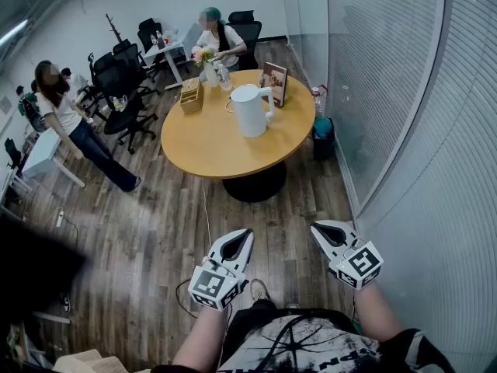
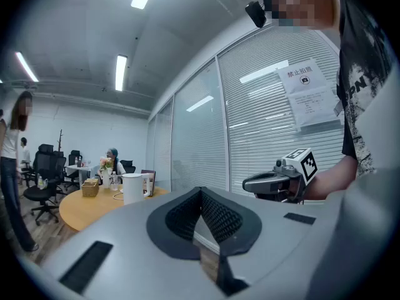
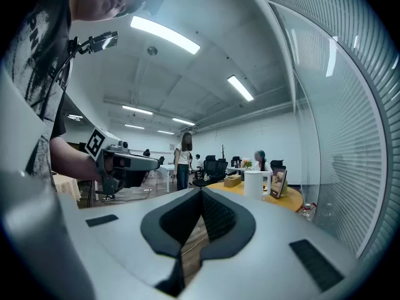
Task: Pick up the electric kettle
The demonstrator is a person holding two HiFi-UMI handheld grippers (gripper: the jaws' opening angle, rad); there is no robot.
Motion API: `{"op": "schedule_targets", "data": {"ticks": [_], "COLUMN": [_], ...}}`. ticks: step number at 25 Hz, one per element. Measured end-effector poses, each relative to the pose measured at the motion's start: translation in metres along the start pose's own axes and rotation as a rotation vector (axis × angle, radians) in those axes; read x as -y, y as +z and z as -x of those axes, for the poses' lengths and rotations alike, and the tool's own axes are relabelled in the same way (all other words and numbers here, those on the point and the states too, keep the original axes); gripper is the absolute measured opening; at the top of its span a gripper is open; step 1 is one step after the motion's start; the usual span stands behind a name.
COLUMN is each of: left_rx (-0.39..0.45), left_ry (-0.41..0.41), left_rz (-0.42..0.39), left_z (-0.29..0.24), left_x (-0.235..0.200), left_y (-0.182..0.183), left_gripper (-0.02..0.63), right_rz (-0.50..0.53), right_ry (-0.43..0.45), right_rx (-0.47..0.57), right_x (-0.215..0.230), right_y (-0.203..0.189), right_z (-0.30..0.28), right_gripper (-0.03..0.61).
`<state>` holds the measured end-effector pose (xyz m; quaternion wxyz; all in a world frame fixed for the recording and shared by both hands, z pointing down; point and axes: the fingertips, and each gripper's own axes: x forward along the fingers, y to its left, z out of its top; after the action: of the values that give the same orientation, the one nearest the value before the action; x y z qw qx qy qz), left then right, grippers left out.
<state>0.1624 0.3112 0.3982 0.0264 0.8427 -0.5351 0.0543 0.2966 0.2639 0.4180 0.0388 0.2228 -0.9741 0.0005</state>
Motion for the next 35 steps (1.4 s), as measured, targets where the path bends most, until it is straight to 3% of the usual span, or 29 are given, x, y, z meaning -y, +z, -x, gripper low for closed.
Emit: {"op": "schedule_targets", "data": {"ticks": [7,13,19,35], "left_rx": [0.004,0.002,0.003,-0.029], "left_ry": [-0.003,-0.003,-0.001,0.029], "left_rz": [0.0,0.01,0.008,0.006], "left_z": [0.002,0.008,0.012,0.006], "left_x": [0.003,0.003,0.004,0.003], "left_y": [-0.007,0.009,-0.002,-0.019], "left_gripper": [0.002,0.002,0.002,0.002], "right_rz": [0.011,0.034,-0.033,-0.074], "right_ry": [-0.006,-0.033,-0.028,0.023], "right_rx": [-0.005,-0.028,0.002,0.019], "right_x": [-0.005,-0.003,-0.005,-0.001], "right_y": [-0.008,0.009,0.001,-0.016], "right_z": [0.003,0.009,0.009,0.003], "right_gripper": [0.018,0.018,0.02,0.02]}}
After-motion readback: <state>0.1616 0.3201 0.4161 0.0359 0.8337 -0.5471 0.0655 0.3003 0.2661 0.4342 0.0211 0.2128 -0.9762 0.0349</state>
